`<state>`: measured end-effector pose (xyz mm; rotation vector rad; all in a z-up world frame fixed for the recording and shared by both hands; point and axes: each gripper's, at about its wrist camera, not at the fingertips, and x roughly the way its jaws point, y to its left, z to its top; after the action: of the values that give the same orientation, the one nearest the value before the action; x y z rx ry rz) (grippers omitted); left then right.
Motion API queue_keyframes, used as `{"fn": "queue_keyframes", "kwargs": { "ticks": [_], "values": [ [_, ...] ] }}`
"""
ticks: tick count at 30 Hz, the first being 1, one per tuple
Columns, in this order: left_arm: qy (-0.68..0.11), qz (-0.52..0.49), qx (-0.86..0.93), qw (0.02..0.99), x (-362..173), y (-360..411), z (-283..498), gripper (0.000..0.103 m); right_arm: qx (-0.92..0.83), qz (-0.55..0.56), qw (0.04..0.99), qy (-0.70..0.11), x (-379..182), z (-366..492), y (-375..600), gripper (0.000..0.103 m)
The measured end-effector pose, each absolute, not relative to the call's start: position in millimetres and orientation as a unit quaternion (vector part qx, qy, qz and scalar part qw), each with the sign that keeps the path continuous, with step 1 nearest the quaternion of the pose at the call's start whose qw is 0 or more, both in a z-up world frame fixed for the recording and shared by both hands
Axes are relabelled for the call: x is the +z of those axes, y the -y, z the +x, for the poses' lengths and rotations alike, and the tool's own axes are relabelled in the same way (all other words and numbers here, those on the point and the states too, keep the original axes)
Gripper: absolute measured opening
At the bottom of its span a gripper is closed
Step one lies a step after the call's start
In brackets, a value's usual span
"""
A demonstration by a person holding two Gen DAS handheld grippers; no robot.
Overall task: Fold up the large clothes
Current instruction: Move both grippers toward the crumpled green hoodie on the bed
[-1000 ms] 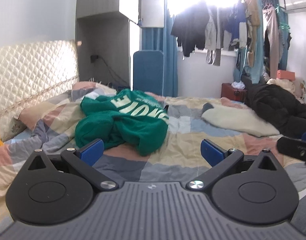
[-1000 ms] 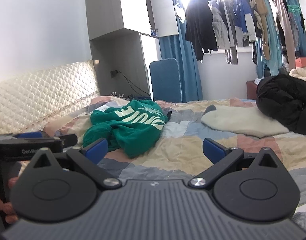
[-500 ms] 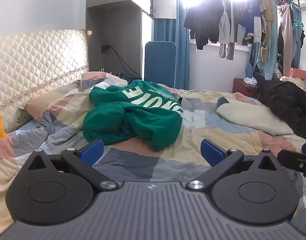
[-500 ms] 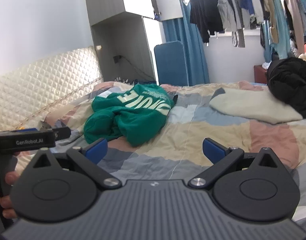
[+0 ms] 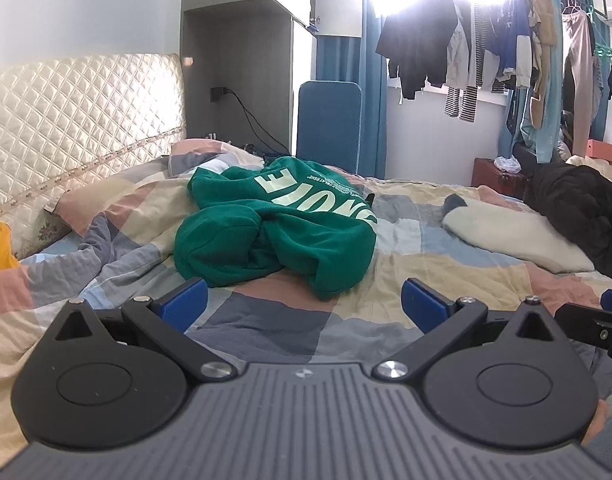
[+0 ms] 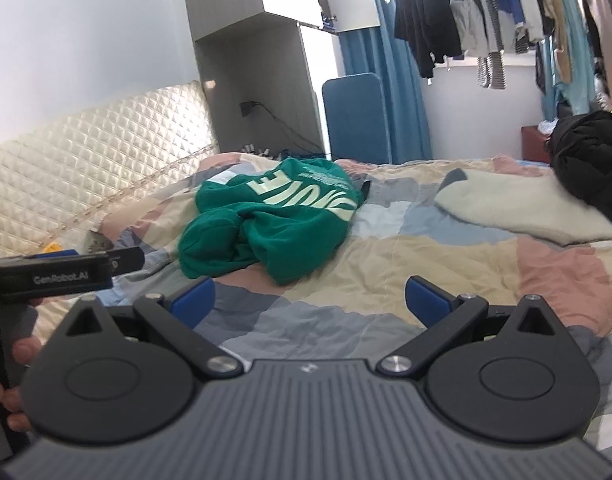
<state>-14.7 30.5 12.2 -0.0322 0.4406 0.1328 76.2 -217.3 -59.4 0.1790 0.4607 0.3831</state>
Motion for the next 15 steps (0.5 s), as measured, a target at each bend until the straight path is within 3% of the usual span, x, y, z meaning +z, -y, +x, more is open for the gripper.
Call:
{"fn": "queue_keyframes", "kwargs": {
  "ticks": [15],
  "values": [
    [-0.231, -0.027, 0.062, 0.971, 1, -43, 5, 0.103, 0.193, 0.084, 0.947, -0.243, -72, 94, 203, 0.103]
  ]
}}
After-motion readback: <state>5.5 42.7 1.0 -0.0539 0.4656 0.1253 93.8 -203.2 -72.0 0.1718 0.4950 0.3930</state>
